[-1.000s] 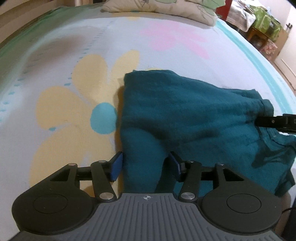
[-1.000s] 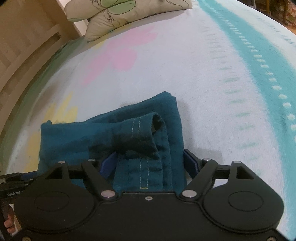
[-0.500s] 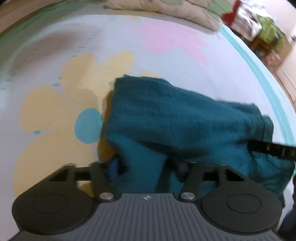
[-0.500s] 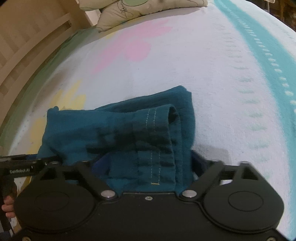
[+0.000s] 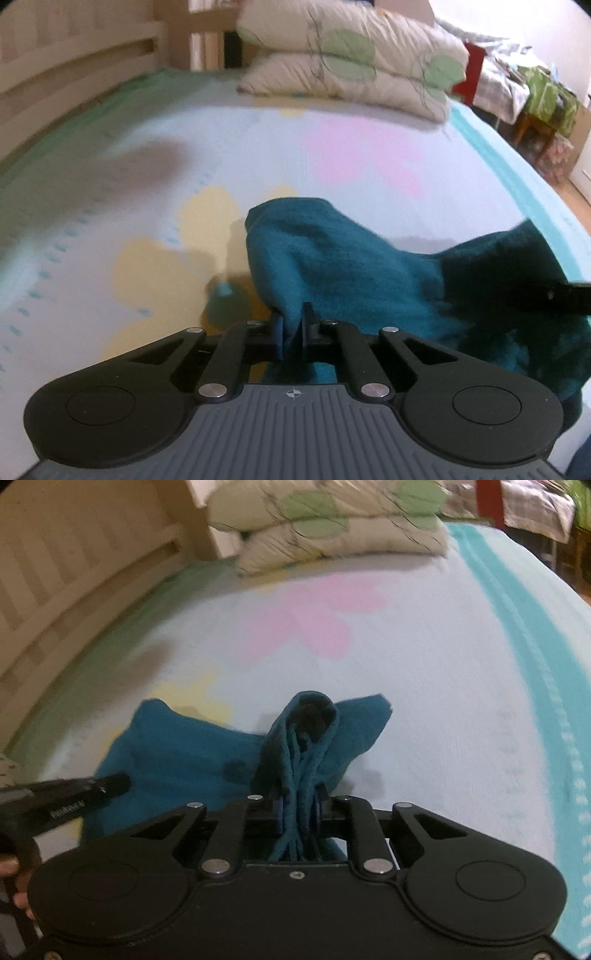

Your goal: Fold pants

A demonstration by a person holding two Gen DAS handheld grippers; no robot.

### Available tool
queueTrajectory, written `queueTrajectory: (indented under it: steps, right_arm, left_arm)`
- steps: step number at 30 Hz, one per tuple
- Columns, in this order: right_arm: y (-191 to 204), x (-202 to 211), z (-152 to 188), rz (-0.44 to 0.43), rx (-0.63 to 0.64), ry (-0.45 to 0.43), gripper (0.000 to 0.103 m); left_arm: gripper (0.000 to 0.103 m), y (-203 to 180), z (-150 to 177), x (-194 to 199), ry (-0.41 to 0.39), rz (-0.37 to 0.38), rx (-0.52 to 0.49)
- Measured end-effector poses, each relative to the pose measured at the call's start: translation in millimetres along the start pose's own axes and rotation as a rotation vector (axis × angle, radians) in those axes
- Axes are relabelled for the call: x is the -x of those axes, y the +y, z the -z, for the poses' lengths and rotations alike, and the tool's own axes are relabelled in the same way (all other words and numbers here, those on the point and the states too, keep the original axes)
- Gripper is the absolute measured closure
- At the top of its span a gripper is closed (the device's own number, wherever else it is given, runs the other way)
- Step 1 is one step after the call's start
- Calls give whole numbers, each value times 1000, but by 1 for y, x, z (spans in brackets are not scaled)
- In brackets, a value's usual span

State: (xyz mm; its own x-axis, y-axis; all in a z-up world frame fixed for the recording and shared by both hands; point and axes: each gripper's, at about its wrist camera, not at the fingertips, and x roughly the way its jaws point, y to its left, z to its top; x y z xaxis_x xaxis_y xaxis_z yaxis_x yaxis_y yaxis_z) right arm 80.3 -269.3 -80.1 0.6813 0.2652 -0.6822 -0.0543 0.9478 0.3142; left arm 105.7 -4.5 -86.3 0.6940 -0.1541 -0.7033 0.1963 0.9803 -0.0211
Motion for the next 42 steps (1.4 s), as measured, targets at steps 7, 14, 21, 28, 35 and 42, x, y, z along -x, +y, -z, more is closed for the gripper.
queueTrajectory:
  steps: [7,14,21,28,35,42]
  right_arm:
    - [66,-41,-47,-131,84,-13,79]
    - [76,-131,-50,-30,87,148,59]
    - [58,-107,-47,16,31,101,48]
    - [89,-64,-36,-47,113,-2,56]
    - [101,-94,19,23,156,160,79]
    - [95,-89,26,15,111,152,82]
  left_arm:
    - [94,62,-20,16,-75,-110,13]
    - [87,115,-6,-38,111,-161,59]
    - [86,108,2,-22,68,-205,60]
    - [86,84,1,13,13,-155,29]
    - [86,59,35,4,132,-128,72]
    - [86,49,47,-5,147,-169,53]
